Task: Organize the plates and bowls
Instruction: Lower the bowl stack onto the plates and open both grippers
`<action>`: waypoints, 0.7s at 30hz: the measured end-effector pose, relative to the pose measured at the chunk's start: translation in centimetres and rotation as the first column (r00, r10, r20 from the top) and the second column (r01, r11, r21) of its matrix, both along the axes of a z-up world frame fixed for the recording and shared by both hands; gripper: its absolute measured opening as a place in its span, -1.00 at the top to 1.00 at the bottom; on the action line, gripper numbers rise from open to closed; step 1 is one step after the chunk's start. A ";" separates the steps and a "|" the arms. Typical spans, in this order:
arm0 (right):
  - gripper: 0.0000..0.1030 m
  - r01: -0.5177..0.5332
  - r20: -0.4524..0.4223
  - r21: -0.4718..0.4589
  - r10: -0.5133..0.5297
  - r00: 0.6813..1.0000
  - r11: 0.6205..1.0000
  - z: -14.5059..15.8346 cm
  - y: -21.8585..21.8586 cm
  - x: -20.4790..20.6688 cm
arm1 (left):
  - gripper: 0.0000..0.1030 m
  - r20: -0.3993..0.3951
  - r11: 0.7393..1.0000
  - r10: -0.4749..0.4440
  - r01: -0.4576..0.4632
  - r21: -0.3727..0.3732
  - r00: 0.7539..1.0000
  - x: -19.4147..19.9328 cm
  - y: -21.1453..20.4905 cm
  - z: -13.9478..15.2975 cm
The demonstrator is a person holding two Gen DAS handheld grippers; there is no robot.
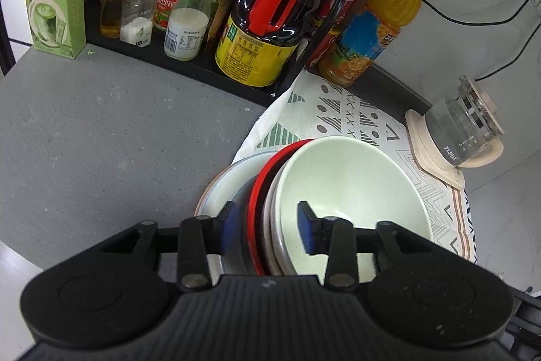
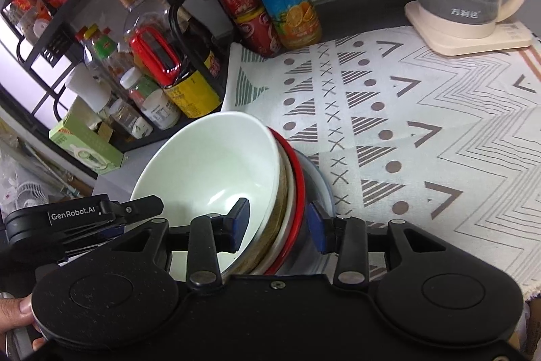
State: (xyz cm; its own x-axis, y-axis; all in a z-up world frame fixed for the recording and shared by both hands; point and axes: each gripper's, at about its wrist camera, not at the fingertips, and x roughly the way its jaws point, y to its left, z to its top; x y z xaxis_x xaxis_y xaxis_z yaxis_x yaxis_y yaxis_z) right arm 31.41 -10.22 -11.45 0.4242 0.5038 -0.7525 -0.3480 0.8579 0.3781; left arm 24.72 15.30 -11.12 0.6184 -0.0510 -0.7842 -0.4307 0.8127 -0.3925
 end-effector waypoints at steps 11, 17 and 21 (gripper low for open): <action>-0.56 0.143 0.090 -0.020 -0.141 0.986 0.989 2.8 -3.1 -2.8 | -0.58 0.035 0.995 -0.054 0.050 0.090 0.998 -0.9 -0.2 2.5; -0.96 0.235 0.149 -0.033 -0.228 0.962 0.971 4.5 -5.4 -4.5 | -0.65 0.071 0.989 -0.093 0.084 0.118 0.993 -1.5 -1.1 4.0; -0.99 0.287 0.180 -0.048 -0.274 0.945 0.957 5.3 -6.6 -5.6 | -0.74 0.086 0.982 -0.134 0.121 0.144 0.987 -2.1 -2.2 4.6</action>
State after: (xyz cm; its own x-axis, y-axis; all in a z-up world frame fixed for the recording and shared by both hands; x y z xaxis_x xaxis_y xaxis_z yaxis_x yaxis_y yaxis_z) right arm 25.83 -16.85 -6.12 0.6650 0.2929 -0.6870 -0.1429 0.9528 0.2679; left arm 22.63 13.14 -6.51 0.6860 -0.0294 -0.7270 -0.2861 0.9078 -0.3067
